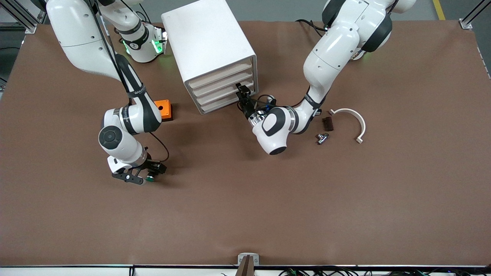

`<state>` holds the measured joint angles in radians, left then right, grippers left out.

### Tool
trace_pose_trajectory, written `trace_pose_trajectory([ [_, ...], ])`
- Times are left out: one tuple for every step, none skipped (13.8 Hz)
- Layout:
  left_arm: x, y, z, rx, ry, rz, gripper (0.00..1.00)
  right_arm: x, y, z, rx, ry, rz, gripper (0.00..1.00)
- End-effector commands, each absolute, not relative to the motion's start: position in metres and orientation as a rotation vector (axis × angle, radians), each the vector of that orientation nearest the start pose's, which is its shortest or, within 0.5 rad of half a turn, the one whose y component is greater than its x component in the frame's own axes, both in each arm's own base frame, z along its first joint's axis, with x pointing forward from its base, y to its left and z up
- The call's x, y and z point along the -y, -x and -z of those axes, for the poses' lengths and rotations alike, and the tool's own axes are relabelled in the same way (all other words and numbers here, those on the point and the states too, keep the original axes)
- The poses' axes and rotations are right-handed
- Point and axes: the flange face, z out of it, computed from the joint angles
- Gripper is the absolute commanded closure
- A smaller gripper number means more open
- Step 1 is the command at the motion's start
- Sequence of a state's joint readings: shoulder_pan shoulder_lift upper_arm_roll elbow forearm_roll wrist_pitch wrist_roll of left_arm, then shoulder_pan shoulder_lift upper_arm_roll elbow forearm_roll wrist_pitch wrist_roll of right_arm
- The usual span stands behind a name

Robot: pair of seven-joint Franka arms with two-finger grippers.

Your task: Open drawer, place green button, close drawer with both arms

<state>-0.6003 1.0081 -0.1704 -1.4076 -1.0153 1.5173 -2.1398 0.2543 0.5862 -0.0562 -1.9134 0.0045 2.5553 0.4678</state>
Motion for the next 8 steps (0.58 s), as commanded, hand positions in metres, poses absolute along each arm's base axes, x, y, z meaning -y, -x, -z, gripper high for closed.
trace_pose_trajectory([
  [0.516, -0.400, -0.118, 1.598, 1.194, -1.477, 0.64, -0.125, -0.618, -0.188, -0.440, 3.111, 0.113, 0.00],
  [0.516, -0.398, -0.113, 1.591, 1.188, -1.475, 0.67, -0.125, -0.619, -0.186, -0.441, 3.107, 0.129, 0.00],
  [0.516, -0.396, -0.111, 1.586, 1.185, -1.473, 0.72, -0.125, -0.618, -0.182, -0.441, 3.107, 0.129, 0.00],
  [0.516, -0.396, -0.110, 1.585, 1.183, -1.473, 0.76, -0.125, -0.618, -0.179, -0.441, 3.109, 0.123, 0.00],
  [0.515, -0.395, -0.109, 1.585, 1.184, -1.469, 0.80, -0.125, -0.617, -0.179, -0.441, 3.110, 0.120, 0.00],
  [0.515, -0.395, -0.109, 1.585, 1.184, -1.469, 0.83, -0.125, -0.617, -0.179, -0.439, 3.110, 0.120, 0.00],
  [0.514, -0.396, -0.106, 1.587, 1.176, -1.469, 0.86, -0.125, -0.617, -0.179, -0.439, 3.111, 0.118, 0.01],
  [0.513, -0.398, -0.107, 1.590, 1.176, -1.470, 0.89, -0.125, -0.617, -0.178, -0.441, 3.111, 0.114, 0.07],
])
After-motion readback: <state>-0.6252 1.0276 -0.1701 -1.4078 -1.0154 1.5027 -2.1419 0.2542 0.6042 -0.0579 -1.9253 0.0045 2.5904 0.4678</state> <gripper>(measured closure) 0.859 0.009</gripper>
